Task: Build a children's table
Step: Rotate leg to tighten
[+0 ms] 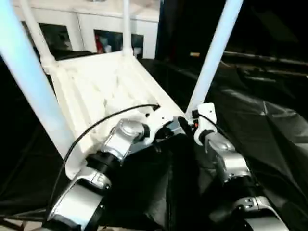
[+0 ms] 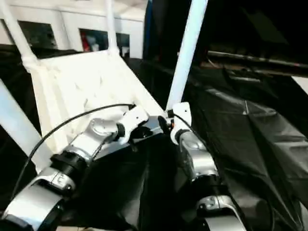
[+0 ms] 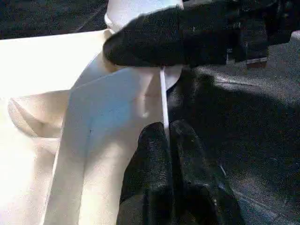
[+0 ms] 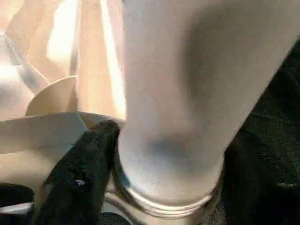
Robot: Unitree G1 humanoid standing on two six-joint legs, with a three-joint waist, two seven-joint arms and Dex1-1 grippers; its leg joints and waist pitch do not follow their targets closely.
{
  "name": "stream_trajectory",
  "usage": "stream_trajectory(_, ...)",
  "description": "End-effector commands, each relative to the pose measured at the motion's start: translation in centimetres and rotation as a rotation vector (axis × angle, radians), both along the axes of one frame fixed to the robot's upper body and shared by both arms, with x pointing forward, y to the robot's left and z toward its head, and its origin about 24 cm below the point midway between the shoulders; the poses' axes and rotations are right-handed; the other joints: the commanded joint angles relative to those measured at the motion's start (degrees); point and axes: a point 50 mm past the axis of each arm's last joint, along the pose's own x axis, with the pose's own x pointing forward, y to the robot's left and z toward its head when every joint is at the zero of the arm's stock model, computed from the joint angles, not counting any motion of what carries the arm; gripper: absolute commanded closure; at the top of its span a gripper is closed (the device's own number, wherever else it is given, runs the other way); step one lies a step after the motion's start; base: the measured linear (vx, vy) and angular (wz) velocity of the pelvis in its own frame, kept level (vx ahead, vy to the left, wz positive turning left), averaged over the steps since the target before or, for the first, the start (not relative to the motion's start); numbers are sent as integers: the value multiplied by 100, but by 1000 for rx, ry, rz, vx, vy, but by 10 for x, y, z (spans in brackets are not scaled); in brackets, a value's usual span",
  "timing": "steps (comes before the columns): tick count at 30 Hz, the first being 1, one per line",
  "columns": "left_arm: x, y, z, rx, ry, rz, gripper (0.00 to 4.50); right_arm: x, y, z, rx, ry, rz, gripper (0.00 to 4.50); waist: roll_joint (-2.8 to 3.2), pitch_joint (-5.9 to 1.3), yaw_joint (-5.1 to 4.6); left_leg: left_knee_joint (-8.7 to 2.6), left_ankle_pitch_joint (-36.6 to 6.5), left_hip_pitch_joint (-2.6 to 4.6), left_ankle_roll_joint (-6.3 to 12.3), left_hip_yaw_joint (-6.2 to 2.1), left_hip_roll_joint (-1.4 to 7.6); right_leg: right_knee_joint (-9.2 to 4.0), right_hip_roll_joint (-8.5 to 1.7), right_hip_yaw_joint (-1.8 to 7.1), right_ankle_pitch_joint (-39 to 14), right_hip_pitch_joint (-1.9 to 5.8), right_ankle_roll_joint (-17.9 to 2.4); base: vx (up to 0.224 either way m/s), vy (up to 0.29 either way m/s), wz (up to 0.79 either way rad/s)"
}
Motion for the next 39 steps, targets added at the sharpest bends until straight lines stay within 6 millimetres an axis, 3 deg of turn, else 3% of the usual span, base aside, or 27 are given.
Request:
stream_trajectory(1, -12, -14, -11, -21, 29, -77, 450, -5, 25, -1, 42, 15, 158, 85, 12, -244, -4, -437, -1133, -18, 123, -32, 127, -492, -270, 244, -1404, 224, -907, 0, 0, 0)
stream_trajectory(3, -10, -3, -10, -17, 25, -88, 450, -4, 20, 5, 47, -13, 231, 61, 8, -242, -3, -438, -1191, -23, 172, -33, 133, -495, -276, 243, -1446, 229, -925, 0, 0, 0)
stream_trajectory(8, -10, 23, -4, -16, 35, -166, 450, -14, -3, 15, 13, -34, 488, 61, -3, -245, 31, -416, -1080, -30, 318, -29, 143, -487, -289, 242, -1341, 250, -976, 0, 0, 0)
stream_trajectory(13, -19, 48, 0, -29, 106, -311, 450, -28, -25, 22, -20, -14, 704, 61, 8, -252, 29, -404, -855, -36, 406, -24, 162, -411, -288, 241, -884, 263, -1246, 0, 0, 0)
stream_trajectory(15, -23, 59, 2, -11, 146, -361, 450, -33, -32, 25, -32, 5, 784, 61, 40, -254, 12, -403, -816, -29, 460, -27, 178, -365, -276, 240, -552, 257, -1409, 0, 0, 0)
stream_trajectory(19, -25, 67, 4, -16, 171, -388, 450, -36, -35, 26, -48, 21, 831, 61, 52, -255, 34, -399, -808, 6, 449, -8, 184, -344, -280, 241, -379, 244, -1557, 0, 0, 0)
stream_trajectory(23, -25, 68, 4, -15, 165, -385, 450, -36, -33, 24, -53, 34, 840, 61, 29, -256, 44, -395, -766, 3, 394, -3, 177, -340, -288, 243, -353, 260, -1573, 0, 0, 0)
stream_trajectory(28, -23, 68, 4, -16, 147, -363, 450, -37, -30, 21, -48, 49, 850, 106, 18, -254, 54, -393, -769, 4, 367, -4, 177, -346, -295, 248, -498, 263, -1507, 0, 0, 0)
stream_trajectory(29, -22, 67, 4, -16, 145, -362, 450, -37, -29, 20, -45, 50, 850, 106, -16, -256, 51, -389, -744, 4, 371, 2, 178, -346, -290, 248, -480, 260, -1500, 0, 0, 0)
stream_trajectory(34, -20, 68, 3, -15, 130, -331, 450, -38, -26, 19, -15, 43, 822, 155, 10, -258, 59, -381, -684, 9, 387, 6, 171, -339, -288, 250, -452, 260, -1492, 0, 0, 0)
stream_trajectory(37, -15, 65, 1, -19, 104, -249, 450, -32, -24, 8, -11, 54, 649, 173, -8, -242, 47, -398, -787, -4, 306, 2, 166, -362, -288, 249, -646, 256, -1432, 0, 0, 0)
stream_trajectory(39, -10, 59, 0, -23, 76, -185, 450, -27, -23, -2, -26, 72, 502, 178, -2, -212, 4, -433, -1097, -2, 99, -11, 158, -434, -293, 246, -1350, 227, -1244, 0, 0, 0)
